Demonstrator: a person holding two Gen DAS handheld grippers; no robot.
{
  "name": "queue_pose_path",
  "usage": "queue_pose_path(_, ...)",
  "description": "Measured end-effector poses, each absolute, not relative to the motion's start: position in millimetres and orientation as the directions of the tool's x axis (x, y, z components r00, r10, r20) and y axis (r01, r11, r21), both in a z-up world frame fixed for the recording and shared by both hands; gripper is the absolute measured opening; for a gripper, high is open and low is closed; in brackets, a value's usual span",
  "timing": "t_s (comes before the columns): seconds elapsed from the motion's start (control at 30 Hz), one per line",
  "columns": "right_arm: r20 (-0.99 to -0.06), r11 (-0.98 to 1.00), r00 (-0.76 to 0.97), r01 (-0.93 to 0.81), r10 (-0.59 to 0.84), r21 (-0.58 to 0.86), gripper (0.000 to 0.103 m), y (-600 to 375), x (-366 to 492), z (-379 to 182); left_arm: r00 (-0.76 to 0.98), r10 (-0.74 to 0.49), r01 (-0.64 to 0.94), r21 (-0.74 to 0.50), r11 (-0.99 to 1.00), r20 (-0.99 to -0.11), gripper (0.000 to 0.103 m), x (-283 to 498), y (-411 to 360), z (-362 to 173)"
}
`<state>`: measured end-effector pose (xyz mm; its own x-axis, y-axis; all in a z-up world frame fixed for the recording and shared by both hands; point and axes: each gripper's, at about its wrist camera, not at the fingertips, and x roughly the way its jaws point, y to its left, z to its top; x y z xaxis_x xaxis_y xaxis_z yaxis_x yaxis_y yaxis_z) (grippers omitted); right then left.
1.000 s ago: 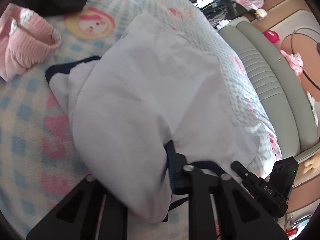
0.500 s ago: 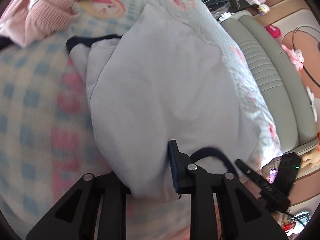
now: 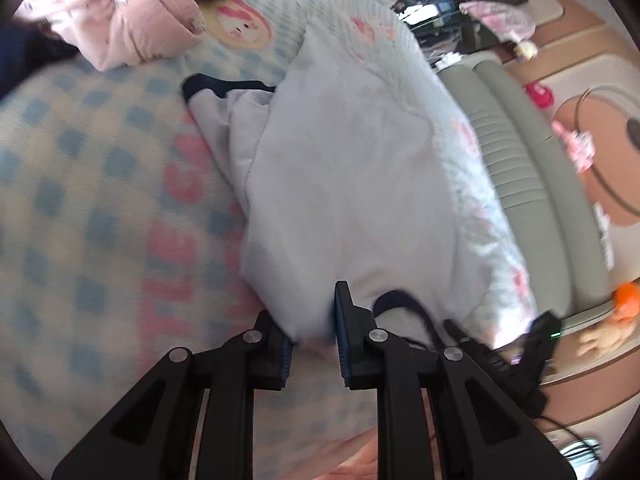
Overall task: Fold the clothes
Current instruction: 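Open both grippers and release the white shirt hem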
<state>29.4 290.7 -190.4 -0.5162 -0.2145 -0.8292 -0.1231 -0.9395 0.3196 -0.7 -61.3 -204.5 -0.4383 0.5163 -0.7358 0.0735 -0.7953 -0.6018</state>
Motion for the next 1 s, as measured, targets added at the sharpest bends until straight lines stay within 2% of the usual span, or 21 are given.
queue_pose_path(0.07, -0.818, -0.940, -0.533, -0.114, -0.216, 0.322, 0.013, 293, 33, -181, -0.440, 0.419, 0.121, -0.515, -0.849, -0.794, 0.023, 4, -66, -200)
queue_pose_path(0.13, -0.805, -0.942, -0.551, -0.095, -0.221, 0.323, 0.013, 294, 35, -171, -0.441, 0.475, 0.142, -0.582, -0.801, -0.762, 0.023, 3, -75, -196)
queue_pose_path(0.2, -0.790, -0.943, -0.568, -0.069, -0.231, 0.325, 0.018, 294, 35, -162, -0.441, 0.515, 0.119, -0.616, -0.779, -0.735, 0.021, 2, -76, -190)
queue_pose_path(0.33, -0.766, -0.933, -0.557, 0.045, -0.319, 0.356, 0.018, 270, 30, -144, -0.496, 0.491, 0.037, -0.582, -0.812, -0.716, 0.018, 5, -69, -170)
queue_pose_path(0.43, -0.762, -0.943, -0.563, 0.110, -0.319, 0.313, 0.019, 253, 32, -132, -0.537, 0.475, -0.022, -0.551, -0.834, -0.697, 0.018, 8, -64, -155)
queue_pose_path(0.47, -0.759, -0.941, -0.563, 0.120, -0.328, 0.318, 0.023, 249, 31, -131, -0.550, 0.470, -0.042, -0.539, -0.841, -0.690, 0.018, 9, -63, -150)
queue_pose_path(0.57, -0.768, -0.929, -0.530, 0.125, -0.359, 0.348, 0.027, 237, 22, -139, -0.583, 0.461, -0.103, -0.503, -0.858, -0.669, 0.018, 11, -56, -137)
queue_pose_path(0.67, -0.796, -0.919, -0.461, 0.184, -0.394, 0.348, 0.027, 212, 16, -151, -0.520, 0.484, -0.179, -0.464, -0.867, -0.704, 0.018, 3, -35, -155)
queue_pose_path(0.77, -0.812, -0.886, -0.355, 0.208, -0.463, 0.415, 0.027, 190, 15, -173, -0.440, 0.421, -0.081, -0.432, -0.898, -0.793, 0.017, -18, -26, -189)
queue_pose_path(0.8, -0.822, -0.889, -0.341, 0.210, -0.456, 0.407, 0.027, 185, 16, -177, -0.432, 0.421, -0.041, -0.449, -0.892, -0.797, 0.014, -17, -35, -194)
queue_pose_path(0.9, -0.830, -0.902, -0.357, 0.224, -0.429, 0.369, 0.027, 176, 22, -179, -0.456, 0.433, -0.081, -0.448, -0.890, -0.778, 0.014, -6, -44, -182)
queue_pose_path(1.0, -0.821, -0.884, -0.337, 0.252, -0.461, 0.394, 0.027, 169, 16, -183, -0.482, 0.475, -0.155, -0.462, -0.873, -0.736, 0.014, 5, -47, -167)
